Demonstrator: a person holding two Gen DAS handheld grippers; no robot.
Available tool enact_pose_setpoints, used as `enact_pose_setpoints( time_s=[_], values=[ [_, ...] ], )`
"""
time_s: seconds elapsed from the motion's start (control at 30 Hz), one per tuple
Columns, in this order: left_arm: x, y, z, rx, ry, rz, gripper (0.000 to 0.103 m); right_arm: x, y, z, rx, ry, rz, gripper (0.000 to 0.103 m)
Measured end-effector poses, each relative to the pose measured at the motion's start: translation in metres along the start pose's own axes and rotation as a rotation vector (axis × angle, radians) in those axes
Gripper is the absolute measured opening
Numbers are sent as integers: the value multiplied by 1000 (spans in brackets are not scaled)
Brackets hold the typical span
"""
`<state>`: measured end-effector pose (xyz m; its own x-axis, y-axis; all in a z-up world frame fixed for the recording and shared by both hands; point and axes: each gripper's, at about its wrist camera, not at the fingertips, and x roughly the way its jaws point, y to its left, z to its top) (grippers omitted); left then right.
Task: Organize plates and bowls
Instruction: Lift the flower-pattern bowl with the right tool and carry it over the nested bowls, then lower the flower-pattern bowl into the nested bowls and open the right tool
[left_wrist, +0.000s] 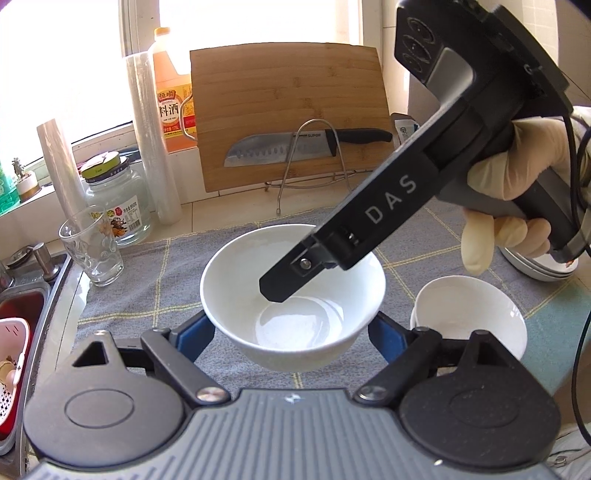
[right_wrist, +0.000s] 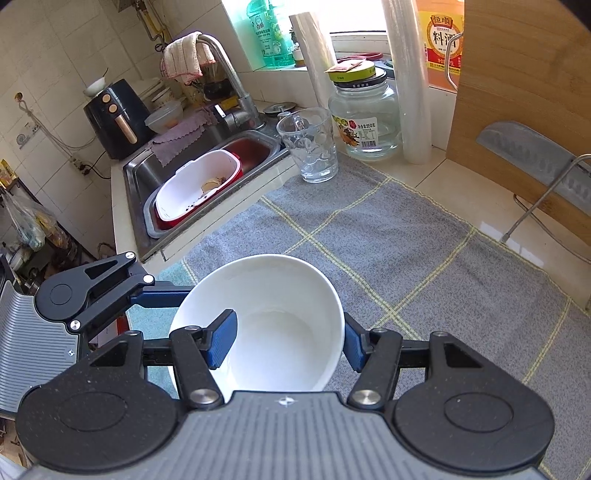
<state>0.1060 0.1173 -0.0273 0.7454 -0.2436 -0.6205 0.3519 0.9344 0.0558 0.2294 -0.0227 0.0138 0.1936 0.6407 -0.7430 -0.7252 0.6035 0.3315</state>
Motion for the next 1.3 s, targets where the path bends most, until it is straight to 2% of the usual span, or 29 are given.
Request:
enact_pose_setpoints(
  time_s=[0.4,0.8,1.1,1.3],
  values=[
    [-19,-42,-1,34,-8,-52,89,-45,-9,-42,39,-28,-16,65],
    [-17,-82,-1,68,-10,-122,89,-82,-18,-82,66,-44,-68,65],
    [-1,-102,-9,81,32,-181,89,-85,-33,-109,110,-21,-103,65],
    [6,-104,-12,85,53,-193,89,-83,-35,-118,111,-12,-119,65]
  ],
)
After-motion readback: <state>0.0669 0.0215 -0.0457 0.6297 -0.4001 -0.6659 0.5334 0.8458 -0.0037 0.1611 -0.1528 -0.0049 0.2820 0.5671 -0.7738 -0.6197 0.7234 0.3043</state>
